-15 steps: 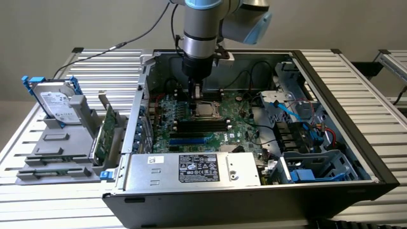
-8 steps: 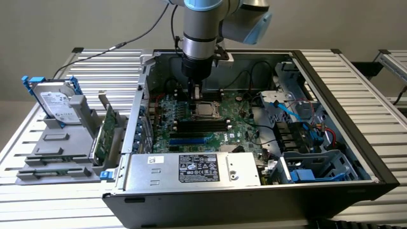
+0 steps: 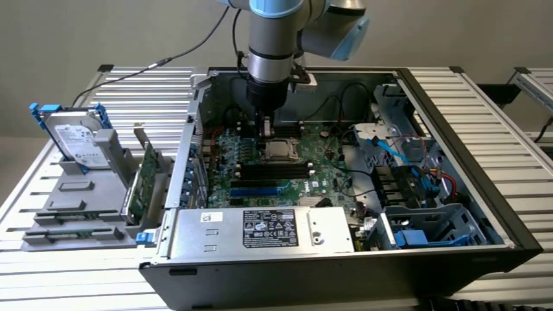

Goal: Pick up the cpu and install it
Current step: 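Close the cpu cover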

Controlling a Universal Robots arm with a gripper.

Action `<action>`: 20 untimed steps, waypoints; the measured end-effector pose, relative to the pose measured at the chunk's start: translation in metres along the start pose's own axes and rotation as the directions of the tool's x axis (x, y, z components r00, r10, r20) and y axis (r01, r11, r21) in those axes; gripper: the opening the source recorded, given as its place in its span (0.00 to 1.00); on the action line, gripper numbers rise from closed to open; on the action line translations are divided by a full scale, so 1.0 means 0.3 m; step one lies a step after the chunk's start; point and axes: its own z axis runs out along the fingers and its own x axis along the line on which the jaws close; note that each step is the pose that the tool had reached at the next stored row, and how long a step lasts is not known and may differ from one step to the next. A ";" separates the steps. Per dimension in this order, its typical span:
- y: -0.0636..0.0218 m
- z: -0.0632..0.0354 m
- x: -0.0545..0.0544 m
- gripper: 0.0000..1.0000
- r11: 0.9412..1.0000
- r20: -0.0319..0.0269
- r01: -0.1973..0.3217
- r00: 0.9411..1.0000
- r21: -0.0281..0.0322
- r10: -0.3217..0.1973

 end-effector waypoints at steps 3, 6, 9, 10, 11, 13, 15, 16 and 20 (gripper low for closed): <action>0.000 0.005 0.000 0.11 1.000 0.000 0.000 1.000 0.000 0.000; -0.001 0.009 0.000 0.11 1.000 0.000 0.000 1.000 0.000 0.000; -0.001 0.011 0.000 0.11 1.000 -0.002 0.000 1.000 0.000 0.000; -0.001 0.011 0.000 0.11 1.000 -0.004 0.000 1.000 0.000 0.000; -0.001 0.010 0.000 0.11 1.000 -0.006 0.000 1.000 0.000 0.000; -0.001 0.006 0.000 0.11 1.000 -0.010 0.000 1.000 0.000 0.000; -0.001 -0.001 0.000 0.11 1.000 -0.013 0.001 1.000 0.000 -0.001; -0.002 -0.004 -0.001 0.11 1.000 -0.012 0.001 1.000 0.001 -0.001; -0.005 -0.012 -0.004 0.11 1.000 -0.013 0.001 1.000 0.001 -0.001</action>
